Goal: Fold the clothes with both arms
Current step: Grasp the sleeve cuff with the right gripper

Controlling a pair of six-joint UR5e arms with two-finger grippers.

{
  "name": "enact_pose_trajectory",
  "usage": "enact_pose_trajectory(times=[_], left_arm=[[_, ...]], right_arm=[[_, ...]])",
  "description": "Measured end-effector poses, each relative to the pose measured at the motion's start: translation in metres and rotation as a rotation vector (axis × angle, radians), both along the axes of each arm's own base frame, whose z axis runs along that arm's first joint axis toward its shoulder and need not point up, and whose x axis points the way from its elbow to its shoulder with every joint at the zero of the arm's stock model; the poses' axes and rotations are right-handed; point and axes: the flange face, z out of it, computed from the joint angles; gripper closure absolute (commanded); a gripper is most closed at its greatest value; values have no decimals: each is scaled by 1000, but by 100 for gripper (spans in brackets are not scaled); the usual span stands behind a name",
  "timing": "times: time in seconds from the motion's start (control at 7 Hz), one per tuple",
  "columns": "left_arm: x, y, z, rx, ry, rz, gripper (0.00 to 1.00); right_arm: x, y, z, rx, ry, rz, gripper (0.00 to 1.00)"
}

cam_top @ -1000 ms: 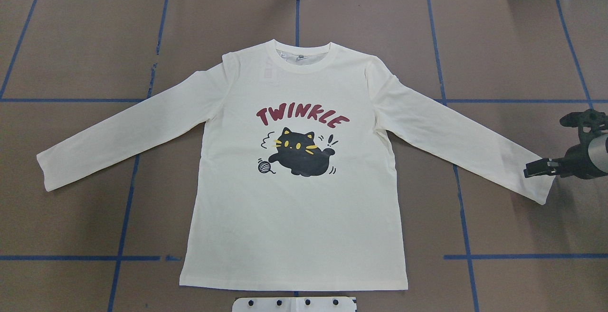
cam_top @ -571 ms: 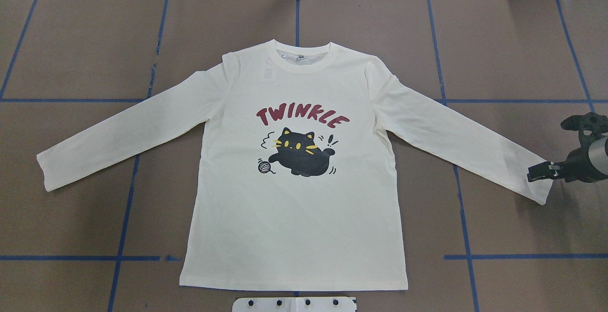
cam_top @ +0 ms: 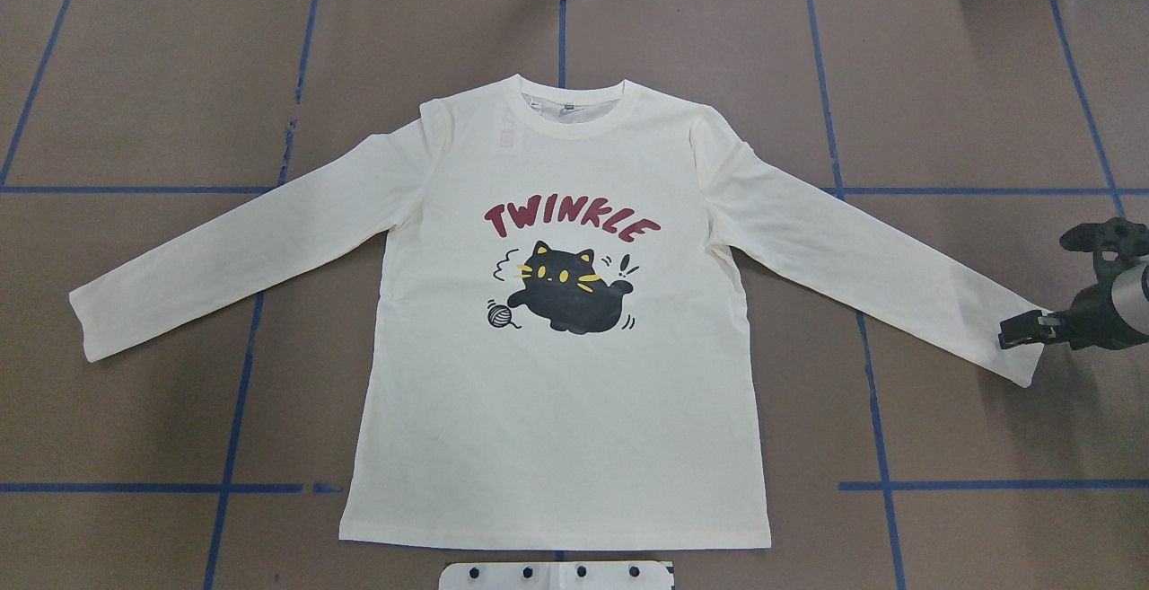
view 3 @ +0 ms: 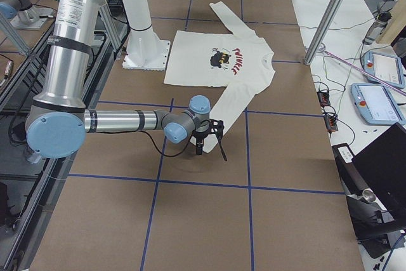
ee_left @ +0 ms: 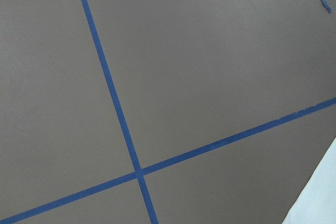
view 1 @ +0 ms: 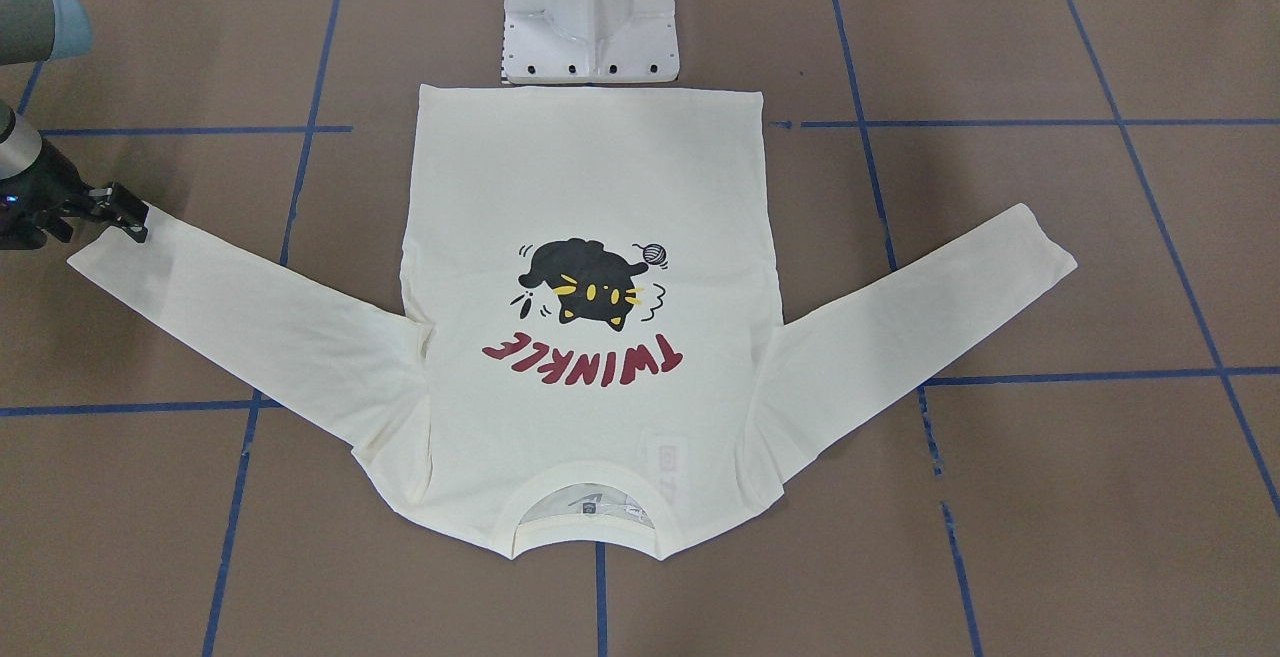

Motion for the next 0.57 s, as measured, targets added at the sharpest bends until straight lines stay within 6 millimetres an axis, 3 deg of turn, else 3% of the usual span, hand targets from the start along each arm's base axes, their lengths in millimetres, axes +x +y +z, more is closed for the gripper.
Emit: enact_pose_trajectory(times=[0.14,0.29,0.43,0.57], left_arm=[[0,0,-1,3,0,0,0],[0,0,-1,6,1,-1,0],[0,-1,-2,8,1,-1,0],[0,-1,-2,9,1,0,0]], right_arm=[[0,0,0,-2,-3,-3,63],[0,1,0,-3,-5,-5,87],[-1,0,-1,-1,-9,-7,100],[-1,0,-2,-1,-9,-7,100]])
